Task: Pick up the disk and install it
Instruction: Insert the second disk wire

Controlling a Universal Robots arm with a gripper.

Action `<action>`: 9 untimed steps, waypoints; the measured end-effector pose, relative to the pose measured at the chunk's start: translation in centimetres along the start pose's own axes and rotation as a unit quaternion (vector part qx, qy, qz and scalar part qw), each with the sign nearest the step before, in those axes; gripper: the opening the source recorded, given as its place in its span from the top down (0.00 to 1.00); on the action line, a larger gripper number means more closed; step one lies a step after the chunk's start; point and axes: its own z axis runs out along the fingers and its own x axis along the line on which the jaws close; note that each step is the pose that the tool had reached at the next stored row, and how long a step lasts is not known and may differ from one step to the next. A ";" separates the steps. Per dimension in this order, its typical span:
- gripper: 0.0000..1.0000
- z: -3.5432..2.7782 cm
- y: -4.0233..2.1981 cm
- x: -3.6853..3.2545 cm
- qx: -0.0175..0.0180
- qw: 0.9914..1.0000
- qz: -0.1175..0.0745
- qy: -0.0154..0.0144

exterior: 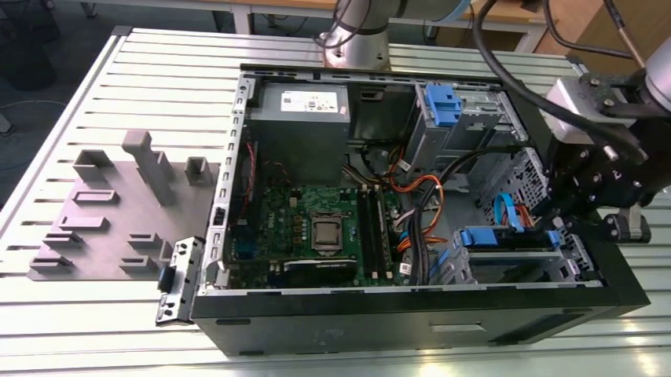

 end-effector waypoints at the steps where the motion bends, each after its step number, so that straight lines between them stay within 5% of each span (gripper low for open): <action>1: 0.76 -0.26 0.00 -0.02 0.000 1.000 0.000 0.000; 6: 0.76 -0.63 0.00 -0.04 0.000 1.000 0.000 0.000; 9: 0.76 -0.61 0.61 -0.02 0.001 1.000 0.000 0.000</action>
